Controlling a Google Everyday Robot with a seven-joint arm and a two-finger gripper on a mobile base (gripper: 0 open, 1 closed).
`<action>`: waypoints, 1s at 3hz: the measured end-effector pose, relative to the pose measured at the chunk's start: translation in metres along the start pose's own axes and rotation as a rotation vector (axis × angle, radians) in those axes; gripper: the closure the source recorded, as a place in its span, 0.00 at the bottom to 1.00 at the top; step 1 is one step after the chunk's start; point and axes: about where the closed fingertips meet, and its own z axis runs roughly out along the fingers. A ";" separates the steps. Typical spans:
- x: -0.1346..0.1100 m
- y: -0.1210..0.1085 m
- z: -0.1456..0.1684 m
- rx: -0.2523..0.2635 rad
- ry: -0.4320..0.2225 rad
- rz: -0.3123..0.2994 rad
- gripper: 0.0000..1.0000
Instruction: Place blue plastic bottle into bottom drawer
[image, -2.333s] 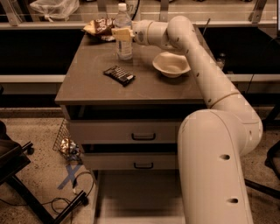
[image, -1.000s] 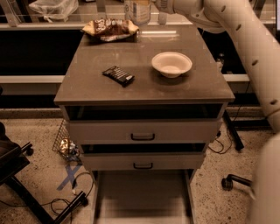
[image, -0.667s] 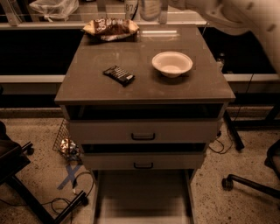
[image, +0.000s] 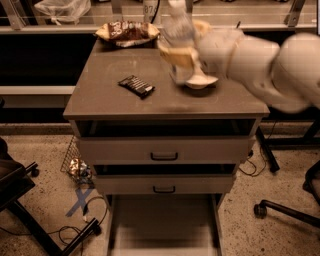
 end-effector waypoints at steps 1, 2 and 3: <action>0.070 0.008 -0.054 0.037 0.115 0.047 1.00; 0.148 0.024 -0.132 0.105 0.210 0.130 1.00; 0.148 0.024 -0.132 0.105 0.210 0.130 1.00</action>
Offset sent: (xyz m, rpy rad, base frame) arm -0.0809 -0.1547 -0.1764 -0.0668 0.2526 -0.2477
